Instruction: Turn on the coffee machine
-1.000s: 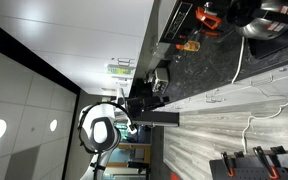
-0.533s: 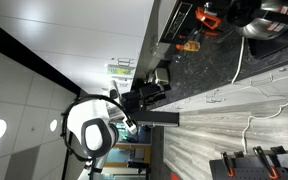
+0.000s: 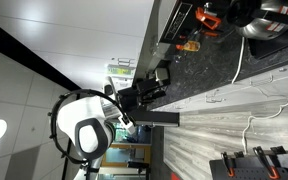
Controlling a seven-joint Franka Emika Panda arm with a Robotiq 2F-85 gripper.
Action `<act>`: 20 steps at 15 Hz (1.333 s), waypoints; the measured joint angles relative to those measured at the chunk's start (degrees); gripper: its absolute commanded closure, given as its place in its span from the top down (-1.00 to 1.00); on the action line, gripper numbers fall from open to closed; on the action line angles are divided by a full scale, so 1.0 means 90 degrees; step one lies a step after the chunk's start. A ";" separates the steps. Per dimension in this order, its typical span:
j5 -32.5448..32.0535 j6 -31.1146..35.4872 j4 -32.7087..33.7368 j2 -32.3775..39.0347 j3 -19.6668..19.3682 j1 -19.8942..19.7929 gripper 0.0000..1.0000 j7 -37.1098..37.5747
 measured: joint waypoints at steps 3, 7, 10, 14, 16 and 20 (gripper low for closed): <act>0.0005 0.0004 0.0004 0.0007 0.0000 -0.0001 1.00 0.0004; 0.0005 0.0191 0.0127 0.0095 -0.0076 -0.0005 0.50 -0.0023; -0.0002 0.0549 0.0320 0.0350 -0.0260 -0.0007 0.14 -0.0259; 0.0010 0.0909 0.0668 0.0888 -0.0596 -0.0006 -0.46 -0.0673; 0.0097 0.1113 0.0827 0.1197 -0.0735 0.0004 -0.76 -0.0922; 0.0481 0.1425 0.1050 0.1689 -0.0923 0.0122 -0.75 -0.1489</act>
